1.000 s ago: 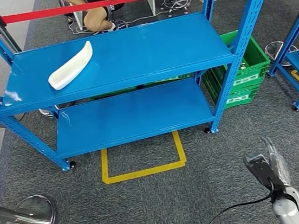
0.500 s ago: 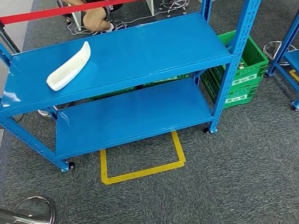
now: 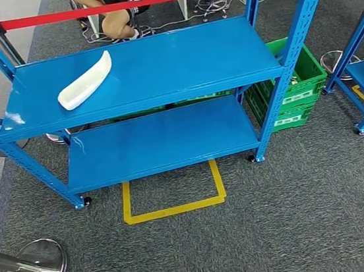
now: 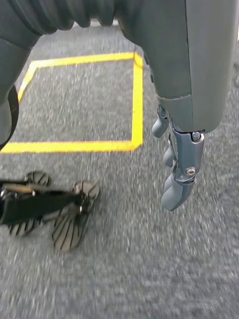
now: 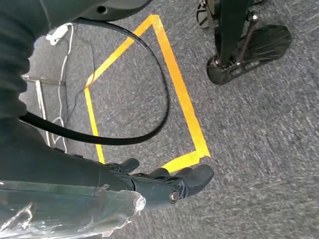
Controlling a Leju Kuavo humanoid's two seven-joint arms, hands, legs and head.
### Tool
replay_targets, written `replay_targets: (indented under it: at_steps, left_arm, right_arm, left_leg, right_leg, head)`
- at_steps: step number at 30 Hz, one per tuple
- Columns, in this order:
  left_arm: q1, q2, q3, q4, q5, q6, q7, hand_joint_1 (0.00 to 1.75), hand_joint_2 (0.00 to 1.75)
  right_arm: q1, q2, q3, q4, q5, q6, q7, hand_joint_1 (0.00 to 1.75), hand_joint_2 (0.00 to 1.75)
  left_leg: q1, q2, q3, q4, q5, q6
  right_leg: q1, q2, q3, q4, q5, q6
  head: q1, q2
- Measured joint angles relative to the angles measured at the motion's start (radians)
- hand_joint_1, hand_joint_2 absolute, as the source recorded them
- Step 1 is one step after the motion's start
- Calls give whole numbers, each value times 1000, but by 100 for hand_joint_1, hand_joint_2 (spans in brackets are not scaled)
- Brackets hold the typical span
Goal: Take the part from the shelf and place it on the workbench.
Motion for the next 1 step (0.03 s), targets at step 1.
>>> replay_targets:
  at_steps: [1]
  left_arm:
    - [0, 0, -1, 0, -11, -3, 5, 0, 175]
  right_arm:
    - [0, 0, -1, 0, 7, 4, 1, 0, 175]
  left_leg:
    - [0, 0, 0, 0, 0, 0]
  right_leg:
    - [0, 0, 0, 0, 0, 0]
  head:
    - [0, 0]
